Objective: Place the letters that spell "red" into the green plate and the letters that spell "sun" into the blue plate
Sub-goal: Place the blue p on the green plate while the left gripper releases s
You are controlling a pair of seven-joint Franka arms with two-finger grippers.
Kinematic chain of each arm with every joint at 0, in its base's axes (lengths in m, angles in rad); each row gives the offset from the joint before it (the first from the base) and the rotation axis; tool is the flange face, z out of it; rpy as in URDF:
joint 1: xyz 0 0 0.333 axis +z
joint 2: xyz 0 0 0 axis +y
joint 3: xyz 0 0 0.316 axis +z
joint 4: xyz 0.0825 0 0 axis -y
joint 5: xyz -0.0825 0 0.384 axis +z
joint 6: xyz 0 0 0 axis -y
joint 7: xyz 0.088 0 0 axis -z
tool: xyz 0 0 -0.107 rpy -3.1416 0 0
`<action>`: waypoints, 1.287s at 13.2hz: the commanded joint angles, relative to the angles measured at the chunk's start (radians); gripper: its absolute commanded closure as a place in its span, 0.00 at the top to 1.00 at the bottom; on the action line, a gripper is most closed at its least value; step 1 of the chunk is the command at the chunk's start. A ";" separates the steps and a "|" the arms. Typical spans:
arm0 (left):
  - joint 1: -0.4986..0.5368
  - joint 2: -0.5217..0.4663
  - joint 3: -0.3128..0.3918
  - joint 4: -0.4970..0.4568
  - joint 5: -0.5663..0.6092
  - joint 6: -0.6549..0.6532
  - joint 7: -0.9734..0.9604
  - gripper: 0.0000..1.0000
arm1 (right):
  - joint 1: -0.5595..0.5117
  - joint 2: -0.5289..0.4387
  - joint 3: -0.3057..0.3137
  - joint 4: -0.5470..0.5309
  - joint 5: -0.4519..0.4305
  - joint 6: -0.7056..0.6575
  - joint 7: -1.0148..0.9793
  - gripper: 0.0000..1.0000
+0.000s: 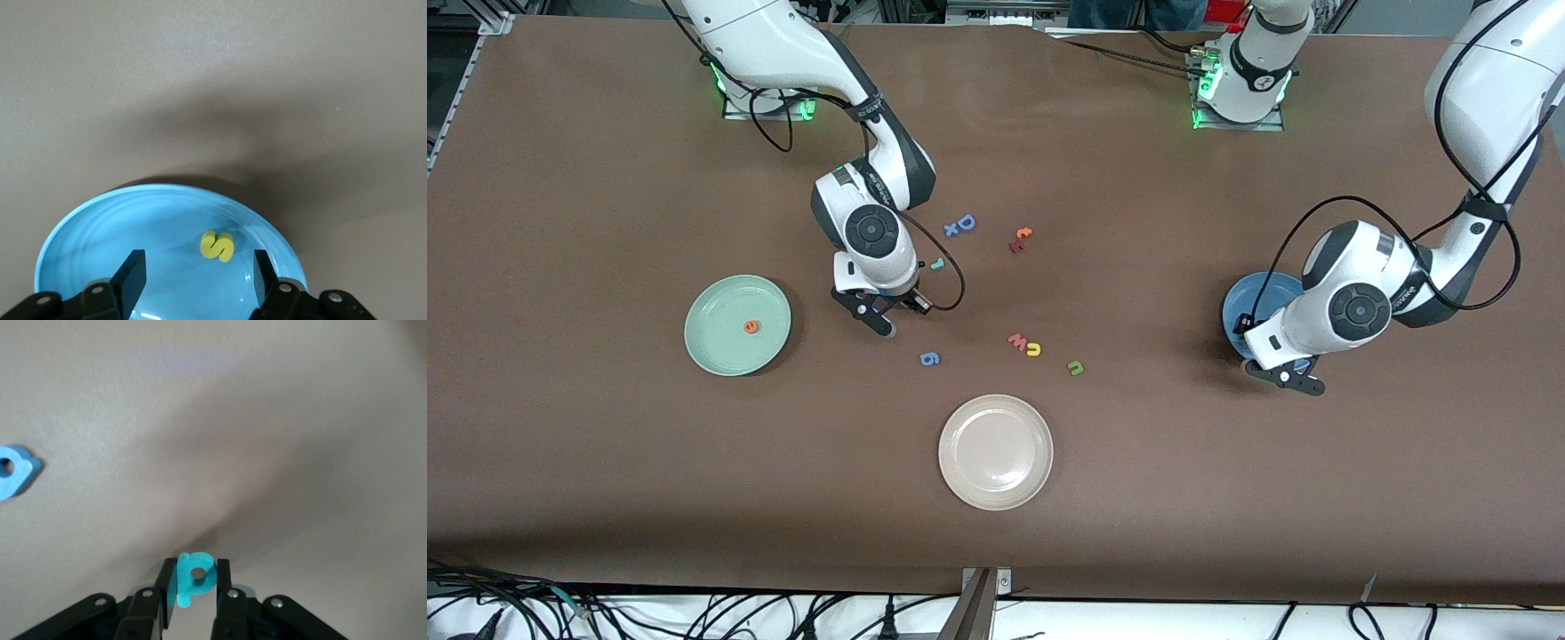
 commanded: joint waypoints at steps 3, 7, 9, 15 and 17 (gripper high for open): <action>-0.048 -0.027 -0.082 0.055 -0.111 -0.066 -0.150 0.79 | -0.006 -0.096 -0.147 -0.003 0.010 -0.177 -0.364 0.16; -0.195 -0.030 -0.091 0.091 -0.099 -0.069 -0.419 0.85 | -0.006 -0.117 -0.286 -0.004 0.012 -0.271 -0.650 0.16; -0.283 -0.036 -0.089 0.124 -0.095 -0.070 -0.551 0.89 | -0.029 -0.105 -0.330 -0.020 0.012 -0.302 -0.772 0.16; -0.496 -0.018 -0.076 0.224 0.074 -0.072 -0.797 0.91 | -0.156 -0.008 -0.327 -0.035 0.016 -0.285 -1.003 0.17; -0.515 0.014 -0.074 0.259 0.082 -0.070 -0.780 0.94 | -0.173 -0.001 -0.321 -0.037 0.018 -0.288 -1.018 0.19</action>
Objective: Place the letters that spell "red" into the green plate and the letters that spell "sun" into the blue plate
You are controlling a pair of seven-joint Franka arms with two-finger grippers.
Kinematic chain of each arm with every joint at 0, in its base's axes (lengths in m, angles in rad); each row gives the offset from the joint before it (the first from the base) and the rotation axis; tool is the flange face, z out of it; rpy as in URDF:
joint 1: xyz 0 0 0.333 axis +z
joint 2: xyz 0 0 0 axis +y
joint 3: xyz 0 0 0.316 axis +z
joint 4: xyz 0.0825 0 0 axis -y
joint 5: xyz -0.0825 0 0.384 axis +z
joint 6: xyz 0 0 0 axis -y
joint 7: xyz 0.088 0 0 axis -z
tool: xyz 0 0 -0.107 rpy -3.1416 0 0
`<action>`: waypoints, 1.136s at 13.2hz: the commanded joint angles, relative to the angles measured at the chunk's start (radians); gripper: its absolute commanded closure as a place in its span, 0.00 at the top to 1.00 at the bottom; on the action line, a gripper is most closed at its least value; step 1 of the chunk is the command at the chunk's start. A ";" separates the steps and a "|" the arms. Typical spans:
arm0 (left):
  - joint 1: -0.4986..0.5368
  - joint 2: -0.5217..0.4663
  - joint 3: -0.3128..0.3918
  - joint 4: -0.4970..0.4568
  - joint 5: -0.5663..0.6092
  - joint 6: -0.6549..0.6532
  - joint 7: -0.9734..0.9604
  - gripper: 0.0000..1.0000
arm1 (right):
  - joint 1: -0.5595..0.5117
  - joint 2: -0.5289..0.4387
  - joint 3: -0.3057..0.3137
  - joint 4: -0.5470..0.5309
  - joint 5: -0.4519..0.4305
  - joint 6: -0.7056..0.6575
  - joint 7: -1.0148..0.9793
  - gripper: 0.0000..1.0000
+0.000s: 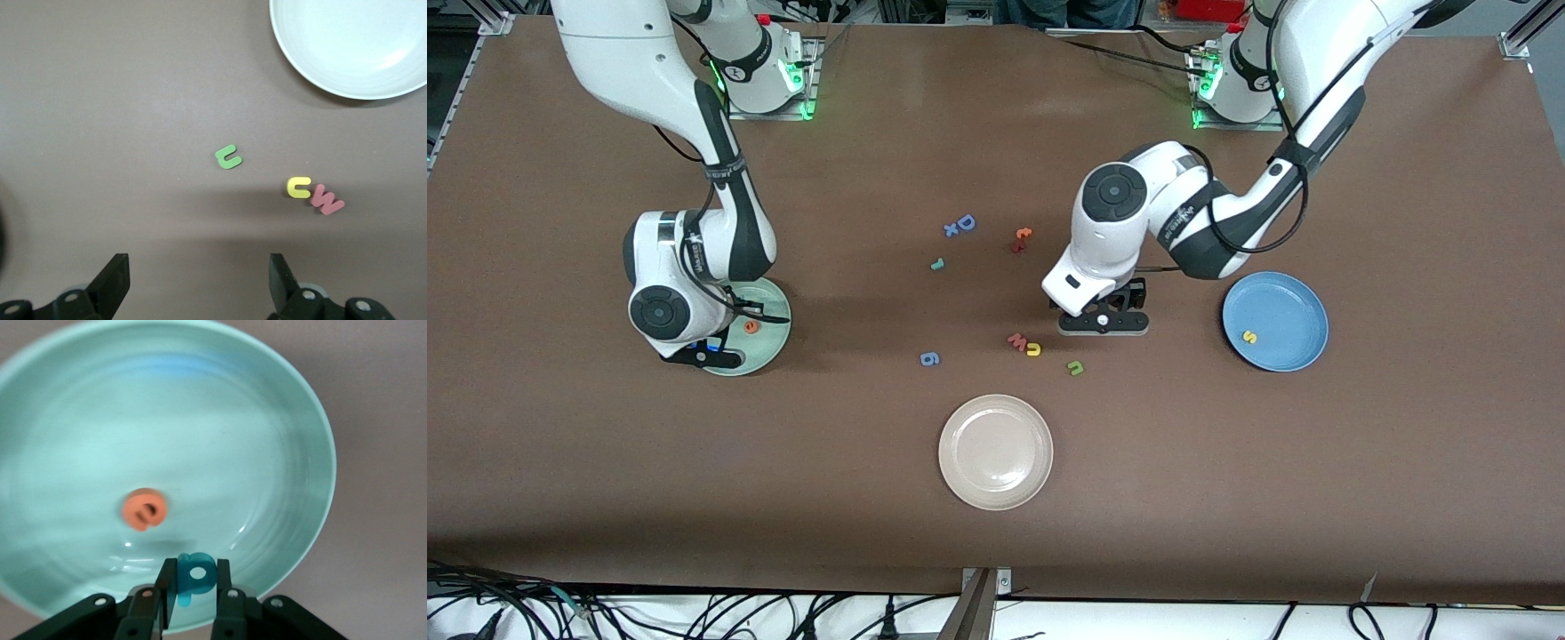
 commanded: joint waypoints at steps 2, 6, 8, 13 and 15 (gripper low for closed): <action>-0.129 0.029 0.129 0.066 0.026 -0.010 0.155 0.95 | -0.014 0.006 0.010 -0.012 0.017 -0.004 -0.093 0.43; -0.180 0.061 0.238 0.083 0.010 0.122 0.357 0.95 | -0.003 -0.026 0.012 0.011 0.017 -0.021 -0.084 0.94; -0.217 0.068 0.316 0.082 0.012 0.215 0.485 0.95 | 0.002 -0.055 0.035 0.037 0.017 -0.065 -0.014 0.87; -0.228 0.123 0.364 0.082 0.009 0.303 0.785 0.95 | 0.008 -0.135 0.115 0.036 0.158 -0.088 0.166 0.81; -0.228 0.135 0.364 0.079 0.009 0.304 0.834 0.95 | 0.012 -0.141 0.162 0.031 0.162 -0.088 0.262 0.77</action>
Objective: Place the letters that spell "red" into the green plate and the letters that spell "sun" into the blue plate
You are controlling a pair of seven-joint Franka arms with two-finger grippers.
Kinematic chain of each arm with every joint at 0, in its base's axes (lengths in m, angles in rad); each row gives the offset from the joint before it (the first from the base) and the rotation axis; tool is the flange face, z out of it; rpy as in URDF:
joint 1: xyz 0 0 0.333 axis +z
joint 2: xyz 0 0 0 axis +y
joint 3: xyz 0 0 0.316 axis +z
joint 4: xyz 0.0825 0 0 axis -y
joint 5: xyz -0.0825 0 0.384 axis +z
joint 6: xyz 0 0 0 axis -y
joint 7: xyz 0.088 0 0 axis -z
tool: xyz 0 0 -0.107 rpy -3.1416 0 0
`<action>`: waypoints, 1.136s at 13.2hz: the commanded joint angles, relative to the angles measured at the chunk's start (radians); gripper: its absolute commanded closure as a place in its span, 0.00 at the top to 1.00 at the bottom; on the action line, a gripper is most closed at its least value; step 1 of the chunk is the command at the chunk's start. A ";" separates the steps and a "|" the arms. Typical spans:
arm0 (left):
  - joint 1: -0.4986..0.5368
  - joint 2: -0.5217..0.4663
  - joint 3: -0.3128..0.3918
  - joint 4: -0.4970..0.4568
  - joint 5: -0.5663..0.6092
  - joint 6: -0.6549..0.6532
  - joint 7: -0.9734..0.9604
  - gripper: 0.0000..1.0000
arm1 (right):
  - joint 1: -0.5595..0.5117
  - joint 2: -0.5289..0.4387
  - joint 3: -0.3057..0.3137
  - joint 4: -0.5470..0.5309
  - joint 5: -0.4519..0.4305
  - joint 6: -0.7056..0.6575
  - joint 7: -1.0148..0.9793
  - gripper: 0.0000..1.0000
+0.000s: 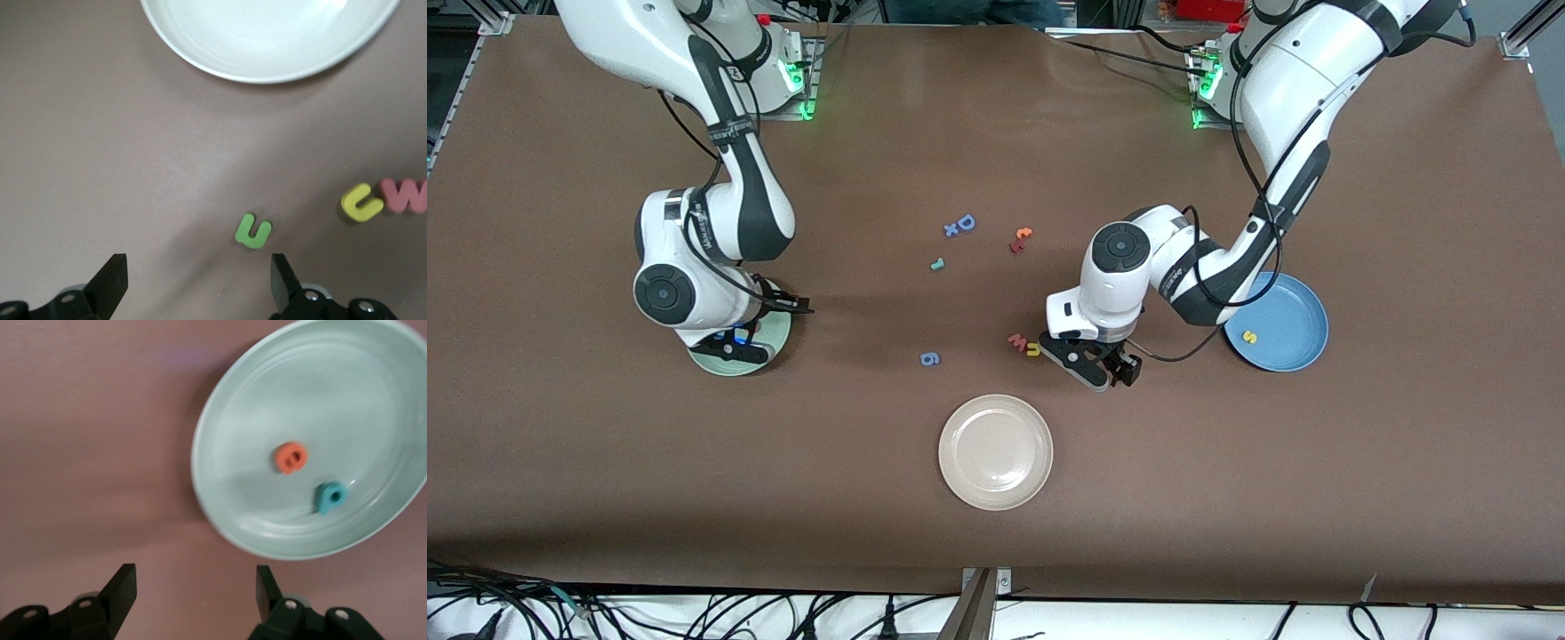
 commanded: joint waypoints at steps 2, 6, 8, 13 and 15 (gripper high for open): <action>-0.025 0.031 0.023 0.021 0.002 0.004 0.168 0.94 | 0.001 -0.023 0.114 -0.018 0.018 -0.003 0.250 0.73; -0.037 0.058 0.025 0.021 -0.068 0.004 0.200 0.92 | 0.038 -0.017 0.233 -0.030 0.012 0.084 0.575 0.67; -0.046 0.069 0.035 0.022 -0.092 0.008 0.202 0.90 | 0.104 -0.005 0.233 -0.044 0.012 0.149 0.706 0.67; -0.066 0.103 0.068 0.030 -0.089 0.052 0.202 0.76 | 0.236 0.059 0.233 -0.083 0.012 0.365 0.967 0.67; -0.071 0.103 0.075 0.030 -0.087 0.069 0.204 0.76 | 0.245 0.063 0.233 -0.117 0.012 0.414 0.969 0.66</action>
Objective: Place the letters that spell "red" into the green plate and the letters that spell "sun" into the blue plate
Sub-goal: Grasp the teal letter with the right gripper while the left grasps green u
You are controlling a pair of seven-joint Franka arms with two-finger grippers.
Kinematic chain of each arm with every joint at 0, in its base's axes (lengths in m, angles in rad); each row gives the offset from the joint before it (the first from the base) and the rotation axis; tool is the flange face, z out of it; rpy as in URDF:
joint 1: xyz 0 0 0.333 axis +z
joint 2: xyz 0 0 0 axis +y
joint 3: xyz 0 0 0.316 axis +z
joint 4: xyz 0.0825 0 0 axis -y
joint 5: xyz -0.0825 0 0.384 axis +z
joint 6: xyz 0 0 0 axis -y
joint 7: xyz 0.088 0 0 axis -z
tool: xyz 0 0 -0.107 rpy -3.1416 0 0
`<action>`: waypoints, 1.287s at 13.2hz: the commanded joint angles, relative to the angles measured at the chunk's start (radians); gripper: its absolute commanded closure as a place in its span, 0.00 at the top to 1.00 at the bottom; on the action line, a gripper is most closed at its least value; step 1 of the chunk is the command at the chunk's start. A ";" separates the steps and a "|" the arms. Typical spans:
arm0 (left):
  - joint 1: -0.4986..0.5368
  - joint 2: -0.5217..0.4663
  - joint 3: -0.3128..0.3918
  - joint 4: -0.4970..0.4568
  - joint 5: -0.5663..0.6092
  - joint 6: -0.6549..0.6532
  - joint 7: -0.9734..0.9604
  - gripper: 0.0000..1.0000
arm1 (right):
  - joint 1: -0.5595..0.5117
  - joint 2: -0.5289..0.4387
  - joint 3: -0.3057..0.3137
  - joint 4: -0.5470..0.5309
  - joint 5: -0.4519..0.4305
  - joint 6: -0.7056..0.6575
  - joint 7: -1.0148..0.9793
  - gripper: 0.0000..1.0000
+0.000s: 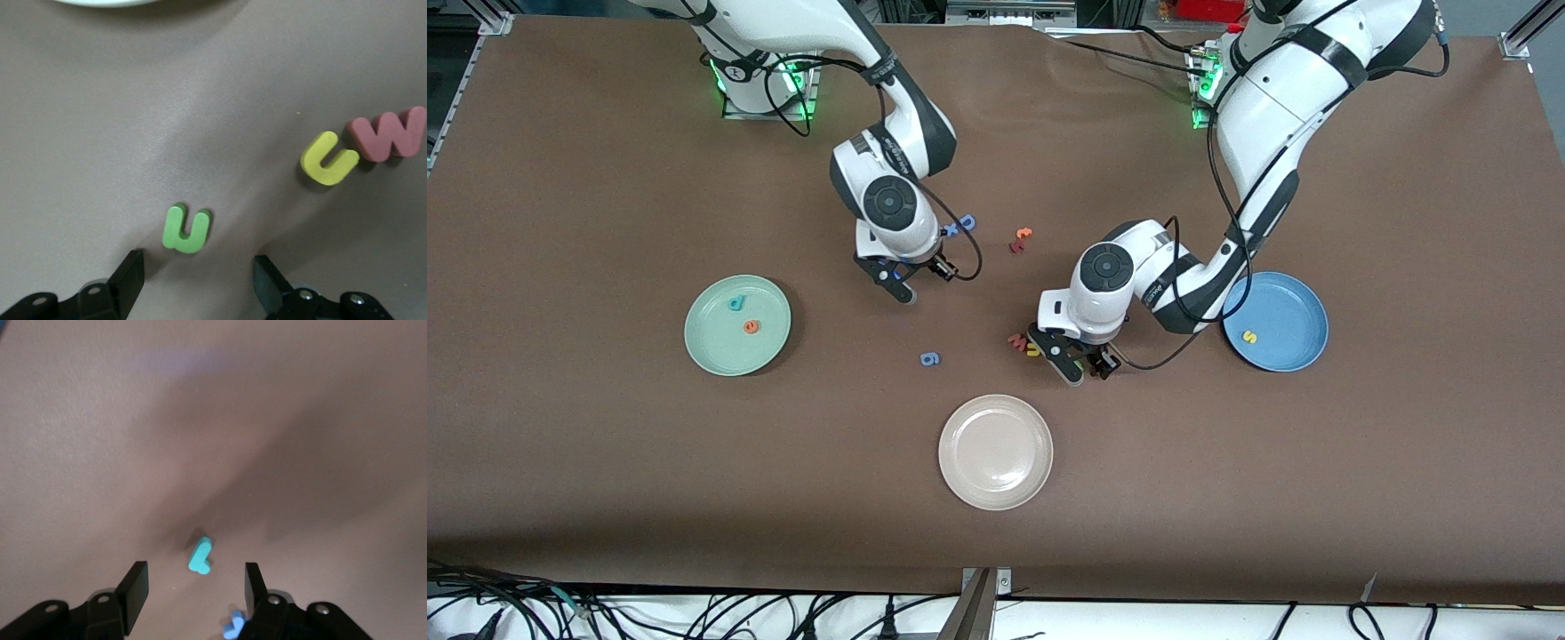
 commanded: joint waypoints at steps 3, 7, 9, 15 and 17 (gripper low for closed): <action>-0.025 0.024 0.052 0.036 -0.023 0.079 0.034 0.79 | 0.012 -0.004 -0.007 -0.078 0.006 0.107 0.045 0.62; -0.026 0.024 0.056 0.037 -0.025 0.093 0.035 0.80 | 0.033 0.006 -0.007 -0.084 0.010 0.124 0.054 0.54; -0.029 0.024 0.056 0.037 -0.026 0.111 0.034 0.79 | 0.036 0.010 -0.007 -0.084 0.010 0.125 0.054 0.50; -0.034 0.029 0.056 0.039 -0.028 0.130 0.021 0.75 | 0.036 0.013 -0.007 -0.081 0.009 0.124 0.053 0.19; -0.034 0.032 0.056 0.039 -0.026 0.130 0.021 0.71 | 0.035 0.019 -0.008 -0.076 0.007 0.122 0.043 0.07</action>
